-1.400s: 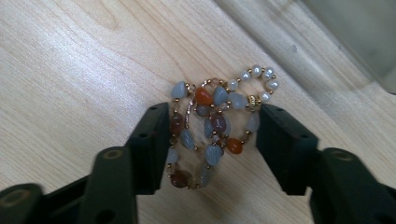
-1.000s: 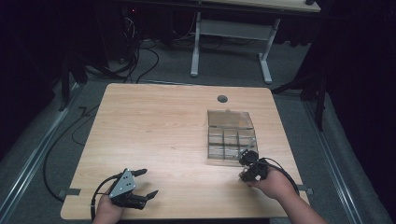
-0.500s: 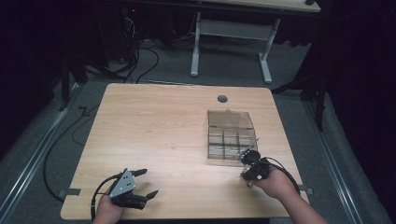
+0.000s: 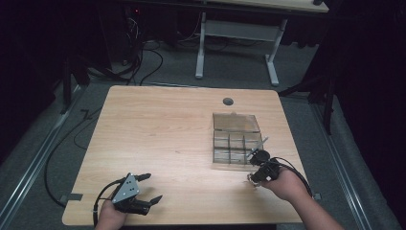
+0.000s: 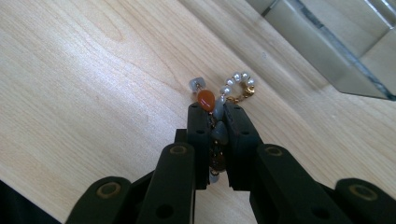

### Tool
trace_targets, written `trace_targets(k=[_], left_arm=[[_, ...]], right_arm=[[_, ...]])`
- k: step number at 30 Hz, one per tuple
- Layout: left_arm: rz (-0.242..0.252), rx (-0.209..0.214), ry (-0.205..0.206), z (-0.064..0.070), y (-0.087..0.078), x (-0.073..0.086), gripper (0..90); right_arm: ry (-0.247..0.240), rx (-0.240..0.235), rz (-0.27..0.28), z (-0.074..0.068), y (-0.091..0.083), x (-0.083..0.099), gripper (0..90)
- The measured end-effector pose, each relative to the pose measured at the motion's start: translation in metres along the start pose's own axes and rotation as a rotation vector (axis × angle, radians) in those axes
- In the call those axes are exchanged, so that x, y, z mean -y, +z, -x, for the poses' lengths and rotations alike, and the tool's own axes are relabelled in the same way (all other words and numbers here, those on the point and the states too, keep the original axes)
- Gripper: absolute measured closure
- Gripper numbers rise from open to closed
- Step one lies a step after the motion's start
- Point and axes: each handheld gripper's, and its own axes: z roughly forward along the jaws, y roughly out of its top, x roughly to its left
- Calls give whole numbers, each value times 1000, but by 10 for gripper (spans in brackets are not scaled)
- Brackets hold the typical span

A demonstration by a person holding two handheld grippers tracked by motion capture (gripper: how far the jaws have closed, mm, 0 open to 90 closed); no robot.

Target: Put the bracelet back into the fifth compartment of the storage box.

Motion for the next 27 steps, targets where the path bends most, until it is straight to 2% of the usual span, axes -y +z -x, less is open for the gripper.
trace_targets(k=[27], left_arm=[[2,1,-1,0,0,0,162]], right_arm=[[8,15,-8,5,-28,-7,825]])
